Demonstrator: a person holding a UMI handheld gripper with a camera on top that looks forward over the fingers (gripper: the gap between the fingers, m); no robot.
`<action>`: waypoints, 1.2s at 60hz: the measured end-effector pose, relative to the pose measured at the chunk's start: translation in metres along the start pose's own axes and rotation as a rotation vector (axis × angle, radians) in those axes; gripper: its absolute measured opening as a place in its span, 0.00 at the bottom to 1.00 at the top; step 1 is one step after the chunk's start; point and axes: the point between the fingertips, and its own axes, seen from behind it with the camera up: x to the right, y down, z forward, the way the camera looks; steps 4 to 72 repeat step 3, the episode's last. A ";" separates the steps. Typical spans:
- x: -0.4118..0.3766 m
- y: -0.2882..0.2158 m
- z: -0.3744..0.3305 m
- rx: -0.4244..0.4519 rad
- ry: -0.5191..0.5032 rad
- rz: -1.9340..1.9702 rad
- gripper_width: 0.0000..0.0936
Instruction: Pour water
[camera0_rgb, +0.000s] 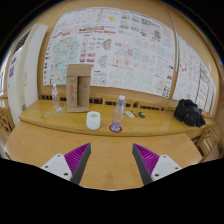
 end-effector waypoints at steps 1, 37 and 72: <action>0.000 -0.001 0.000 -0.001 -0.001 0.004 0.91; -0.001 -0.001 -0.001 0.000 -0.006 0.009 0.91; -0.001 -0.001 -0.001 0.000 -0.006 0.009 0.91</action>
